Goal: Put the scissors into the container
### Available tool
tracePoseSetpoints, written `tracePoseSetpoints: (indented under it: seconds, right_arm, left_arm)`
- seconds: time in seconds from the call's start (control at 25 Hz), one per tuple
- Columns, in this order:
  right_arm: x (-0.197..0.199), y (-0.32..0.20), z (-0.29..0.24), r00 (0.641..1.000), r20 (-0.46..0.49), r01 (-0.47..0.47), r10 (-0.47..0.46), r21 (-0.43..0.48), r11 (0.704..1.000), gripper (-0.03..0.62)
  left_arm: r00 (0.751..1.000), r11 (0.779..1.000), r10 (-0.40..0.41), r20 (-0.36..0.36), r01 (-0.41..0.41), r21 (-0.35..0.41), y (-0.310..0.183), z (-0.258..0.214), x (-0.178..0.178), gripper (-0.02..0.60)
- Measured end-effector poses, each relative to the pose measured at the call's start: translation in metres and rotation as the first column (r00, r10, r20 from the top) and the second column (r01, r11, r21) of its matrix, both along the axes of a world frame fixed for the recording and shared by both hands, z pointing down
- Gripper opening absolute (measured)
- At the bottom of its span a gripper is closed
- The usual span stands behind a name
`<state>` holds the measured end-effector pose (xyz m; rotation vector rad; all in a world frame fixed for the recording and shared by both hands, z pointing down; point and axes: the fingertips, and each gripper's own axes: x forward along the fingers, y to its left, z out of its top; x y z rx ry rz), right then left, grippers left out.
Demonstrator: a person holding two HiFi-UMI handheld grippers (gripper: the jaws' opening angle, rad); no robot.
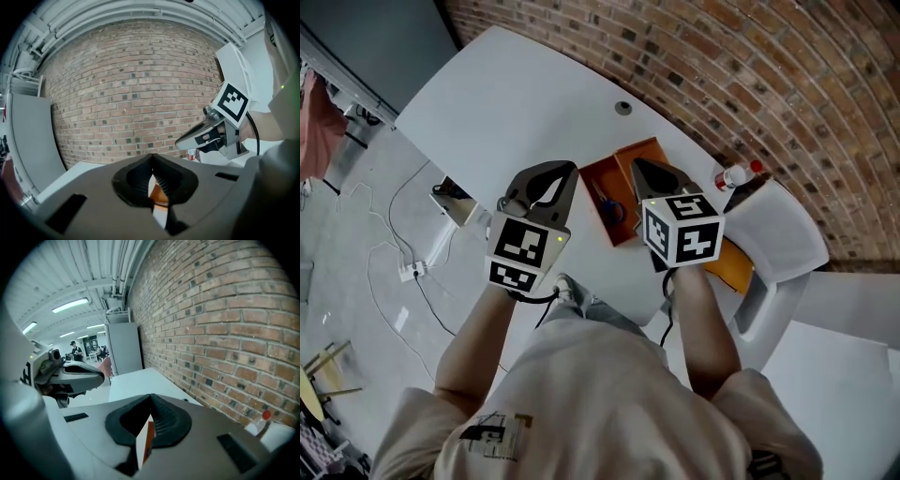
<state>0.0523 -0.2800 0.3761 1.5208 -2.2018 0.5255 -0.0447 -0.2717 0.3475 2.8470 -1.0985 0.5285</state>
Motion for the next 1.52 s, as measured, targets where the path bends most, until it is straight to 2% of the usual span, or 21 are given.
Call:
tracePoseSetpoints:
  seconds: [0.2, 0.32, 0.44, 0.64, 0.92, 1.08, 1.24, 1.52]
  right_arm:
    - [-0.008, 0.013, -0.073, 0.999, 0.017, 0.034, -0.038, 0.186, 0.982, 0.008]
    - [-0.011, 0.026, -0.117, 0.998, 0.014, 0.046, -0.053, 0.313, 0.949, 0.008]
    - [-0.015, 0.042, -0.149, 0.996, -0.021, 0.087, -0.086, 0.393, 0.916, 0.008]
    - [-0.018, 0.069, -0.184, 0.987, -0.116, 0.152, -0.110, 0.474, 0.867, 0.008]
    - [-0.018, 0.101, -0.208, 0.989, -0.050, 0.143, -0.139, 0.553, 0.821, 0.008]
    - [-0.017, 0.113, -0.206, 0.988, -0.036, 0.144, -0.150, 0.555, 0.820, 0.008]
    - [-0.016, 0.119, -0.194, 0.987, -0.031, 0.153, -0.161, 0.527, 0.836, 0.008]
    - [-0.014, 0.126, -0.167, 0.985, 0.019, 0.141, -0.170, 0.466, 0.873, 0.008]
  left_arm:
    - [0.998, 0.993, -0.007, -0.063, 0.015, 0.119, 0.010, -0.062, -0.008, 0.009]
    - [0.995, 0.980, 0.007, -0.102, 0.014, 0.198, 0.019, -0.096, -0.010, 0.009]
    - [0.993, 0.964, 0.036, -0.114, -0.005, 0.264, 0.032, -0.123, -0.008, 0.008]
    - [0.984, 0.963, 0.052, -0.173, -0.004, 0.269, 0.059, -0.153, -0.009, 0.009]
    - [0.982, 0.958, 0.077, -0.171, -0.025, 0.286, 0.080, -0.158, -0.008, 0.009]
    - [0.976, 0.958, 0.044, -0.211, 0.018, 0.285, 0.087, -0.156, -0.013, 0.009]
    - [0.968, 0.962, 0.024, -0.248, 0.045, 0.269, 0.090, -0.150, -0.017, 0.009]
    - [0.982, 0.975, 0.040, -0.185, 0.003, 0.224, 0.094, -0.123, -0.004, 0.009]
